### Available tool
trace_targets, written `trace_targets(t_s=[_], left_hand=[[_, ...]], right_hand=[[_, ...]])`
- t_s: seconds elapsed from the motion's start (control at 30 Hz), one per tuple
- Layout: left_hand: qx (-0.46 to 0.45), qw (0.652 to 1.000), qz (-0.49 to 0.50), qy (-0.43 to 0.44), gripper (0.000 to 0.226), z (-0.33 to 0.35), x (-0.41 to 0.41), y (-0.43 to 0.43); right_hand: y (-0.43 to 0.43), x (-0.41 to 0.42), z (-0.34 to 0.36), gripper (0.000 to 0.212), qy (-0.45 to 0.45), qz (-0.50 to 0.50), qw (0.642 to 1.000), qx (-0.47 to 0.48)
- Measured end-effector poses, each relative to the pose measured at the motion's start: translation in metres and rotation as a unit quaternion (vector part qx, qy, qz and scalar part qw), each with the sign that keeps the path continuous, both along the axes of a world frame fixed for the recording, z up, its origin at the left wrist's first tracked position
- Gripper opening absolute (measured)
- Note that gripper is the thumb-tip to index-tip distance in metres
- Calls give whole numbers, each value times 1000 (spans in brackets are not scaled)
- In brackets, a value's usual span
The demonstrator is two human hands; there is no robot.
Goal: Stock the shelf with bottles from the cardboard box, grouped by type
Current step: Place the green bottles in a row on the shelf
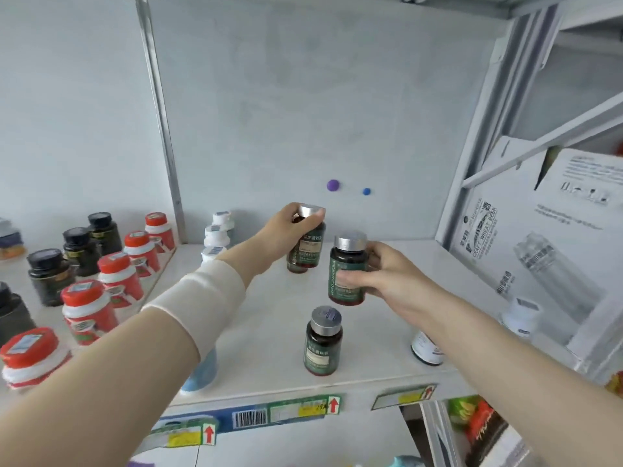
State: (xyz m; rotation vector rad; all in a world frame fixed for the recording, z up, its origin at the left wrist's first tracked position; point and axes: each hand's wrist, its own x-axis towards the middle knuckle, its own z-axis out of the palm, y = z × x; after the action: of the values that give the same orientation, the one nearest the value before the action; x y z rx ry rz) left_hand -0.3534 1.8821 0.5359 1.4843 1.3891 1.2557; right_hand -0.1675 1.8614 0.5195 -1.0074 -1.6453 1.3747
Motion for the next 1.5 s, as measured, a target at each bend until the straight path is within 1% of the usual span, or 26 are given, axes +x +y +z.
trace_targets(t_s=[0.1,0.23,0.33,0.4,0.47,0.53,0.67,0.8,0.87,1.0,1.1,1.2,1.23,1.27,1.33,1.4,1.5], left_hand=[[-22,998,17,56,37,-10,-6,23],[-67,988,27,136,35,-22,-18,47],[-100,976,16,195,19,-30,-24,58],[-109,962,15,248,20,-33,-28,63],[-116,939,13,324,26,-37,-30,65],[-121,918,13,379,33,-41,-29,66],[-118,910,4,396,37,-45,-28,72],[-121,905,-10,408,50,-44,-29,75],[-119,907,-17,403,53,-47,-26,76],[-108,904,-23,414,52,-49,-21,79],[-109,897,-30,427,51,-45,-16,78],[-103,890,-34,442,35,-30,-14,70],[-101,889,-27,446,34,-23,-14,64],[-101,887,-15,451,39,-14,-14,56],[-100,878,20,468,53,4,-17,34],[-100,860,44,499,54,19,-19,7],[-103,825,78,551,52,32,-22,-39]], right_hand=[[29,-11,-6,46,-49,14,999,3],[59,-26,-17,50,-95,49,994,6],[72,-36,-26,58,-154,83,985,-6],[76,-42,-33,58,-190,106,976,-11],[77,-47,-39,58,-216,124,968,-15],[76,-50,-45,59,-229,146,962,-23],[76,-53,-54,63,-253,153,955,-27],[76,-51,-56,67,-268,155,951,-8],[75,-50,-58,70,-271,153,950,-1],[72,-49,-61,65,-258,145,955,7],[68,-47,-59,66,-248,145,958,1],[63,-38,-47,65,-261,137,955,9],[62,-34,-41,65,-269,131,954,15],[60,-30,-33,64,-282,123,951,21],[54,-21,-15,65,-313,103,944,36],[44,-15,3,65,-334,83,937,64],[19,-15,19,60,-346,45,927,140]])
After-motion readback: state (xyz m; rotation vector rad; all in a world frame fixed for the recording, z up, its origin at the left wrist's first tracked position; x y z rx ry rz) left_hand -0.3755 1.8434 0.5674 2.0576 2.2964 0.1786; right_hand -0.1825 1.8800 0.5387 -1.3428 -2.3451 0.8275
